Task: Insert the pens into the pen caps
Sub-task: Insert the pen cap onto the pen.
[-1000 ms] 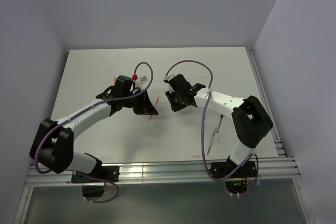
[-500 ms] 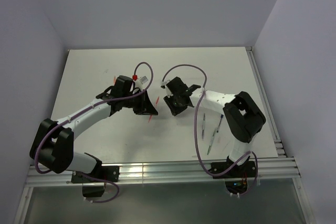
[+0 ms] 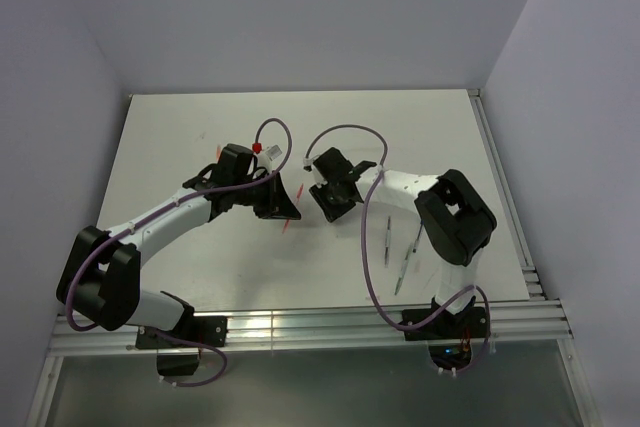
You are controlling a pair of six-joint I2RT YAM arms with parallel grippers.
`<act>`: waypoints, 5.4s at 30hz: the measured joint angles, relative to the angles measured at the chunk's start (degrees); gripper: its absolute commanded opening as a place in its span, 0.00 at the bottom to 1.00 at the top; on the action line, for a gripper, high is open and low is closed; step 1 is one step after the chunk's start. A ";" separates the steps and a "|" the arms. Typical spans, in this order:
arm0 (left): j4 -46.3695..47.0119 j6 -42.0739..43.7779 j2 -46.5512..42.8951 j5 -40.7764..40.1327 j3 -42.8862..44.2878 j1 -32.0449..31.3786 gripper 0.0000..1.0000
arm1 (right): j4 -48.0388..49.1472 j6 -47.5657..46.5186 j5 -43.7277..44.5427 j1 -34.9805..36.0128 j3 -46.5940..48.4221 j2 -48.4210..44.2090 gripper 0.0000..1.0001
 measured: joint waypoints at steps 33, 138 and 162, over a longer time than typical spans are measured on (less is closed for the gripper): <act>0.00 0.00 0.04 0.04 -0.02 0.02 0.00 | -0.44 4.98 1.99 0.98 -0.59 -0.35 0.35; 35.91 -10.64 8.07 -4.37 8.33 -10.45 0.00 | 16.87 34.58 -23.43 -22.75 3.23 -27.15 0.00; 35.87 -10.64 8.07 -4.57 8.33 -9.90 0.00 | 15.91 33.40 -21.99 -21.24 3.23 -28.00 0.00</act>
